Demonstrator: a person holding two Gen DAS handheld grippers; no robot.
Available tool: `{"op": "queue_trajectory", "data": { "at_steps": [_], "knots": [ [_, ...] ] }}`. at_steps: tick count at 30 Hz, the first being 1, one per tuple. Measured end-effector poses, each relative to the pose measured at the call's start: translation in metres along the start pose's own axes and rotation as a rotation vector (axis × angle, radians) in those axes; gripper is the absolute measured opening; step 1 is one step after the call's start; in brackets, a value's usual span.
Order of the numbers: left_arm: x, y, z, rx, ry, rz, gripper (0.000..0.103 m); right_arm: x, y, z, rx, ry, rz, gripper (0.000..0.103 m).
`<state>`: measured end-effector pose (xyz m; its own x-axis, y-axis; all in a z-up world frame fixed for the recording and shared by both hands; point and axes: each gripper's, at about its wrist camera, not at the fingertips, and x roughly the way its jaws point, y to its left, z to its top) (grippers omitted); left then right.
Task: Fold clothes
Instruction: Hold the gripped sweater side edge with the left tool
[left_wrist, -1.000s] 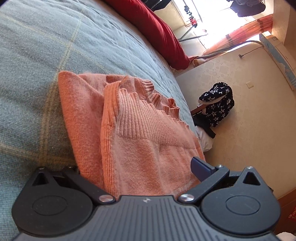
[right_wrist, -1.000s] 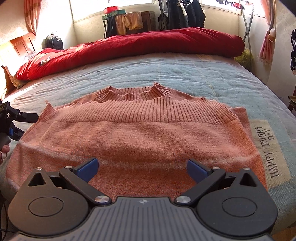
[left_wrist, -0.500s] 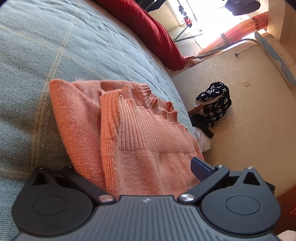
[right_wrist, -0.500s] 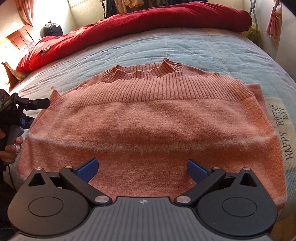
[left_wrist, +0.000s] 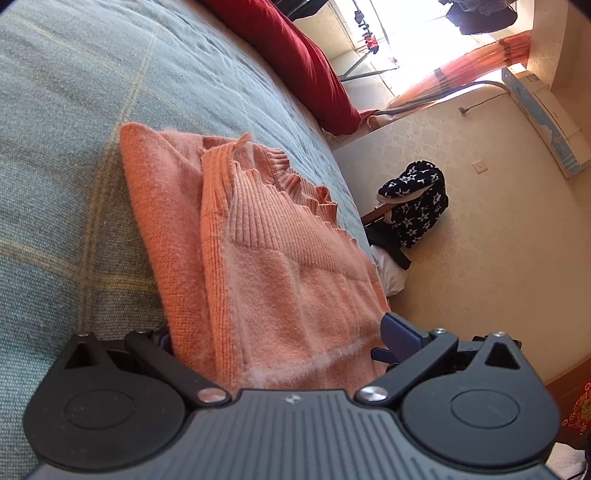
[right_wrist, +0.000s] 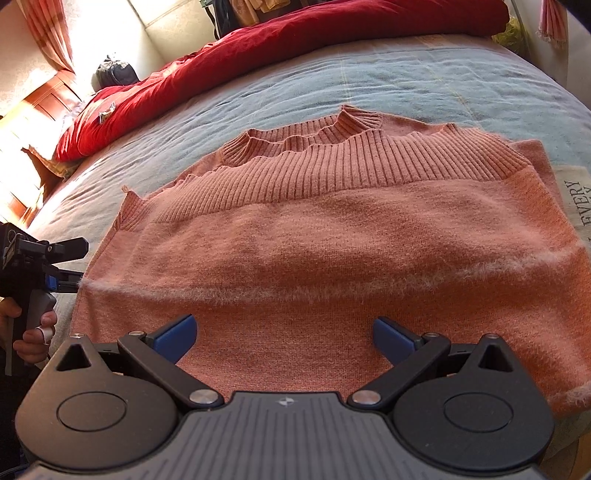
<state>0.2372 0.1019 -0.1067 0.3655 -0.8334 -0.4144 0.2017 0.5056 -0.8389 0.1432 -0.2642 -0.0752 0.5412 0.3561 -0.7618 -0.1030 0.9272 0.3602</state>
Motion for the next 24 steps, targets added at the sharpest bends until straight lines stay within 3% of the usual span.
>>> {"op": "queue_trajectory", "data": {
  "at_steps": [8, 13, 17, 24],
  "knots": [
    [0.032, 0.002, 0.034, -0.017, 0.042, -0.013, 0.101, 0.004, 0.005, 0.003, -0.013, -0.010, 0.004, 0.103],
    [0.013, -0.005, 0.018, -0.010, 0.104, -0.036, 0.101, 0.000, 0.007, 0.001, -0.030, -0.021, 0.044, 0.103],
    [-0.003, 0.002, 0.004, -0.021, 0.105, -0.089, 0.101, -0.002, 0.008, 0.001, -0.032, -0.035, 0.092, 0.103],
    [0.025, 0.016, 0.032, -0.029, 0.115, -0.168, 0.101, -0.006, 0.016, 0.000, -0.051, -0.051, 0.102, 0.103]
  ]
}}
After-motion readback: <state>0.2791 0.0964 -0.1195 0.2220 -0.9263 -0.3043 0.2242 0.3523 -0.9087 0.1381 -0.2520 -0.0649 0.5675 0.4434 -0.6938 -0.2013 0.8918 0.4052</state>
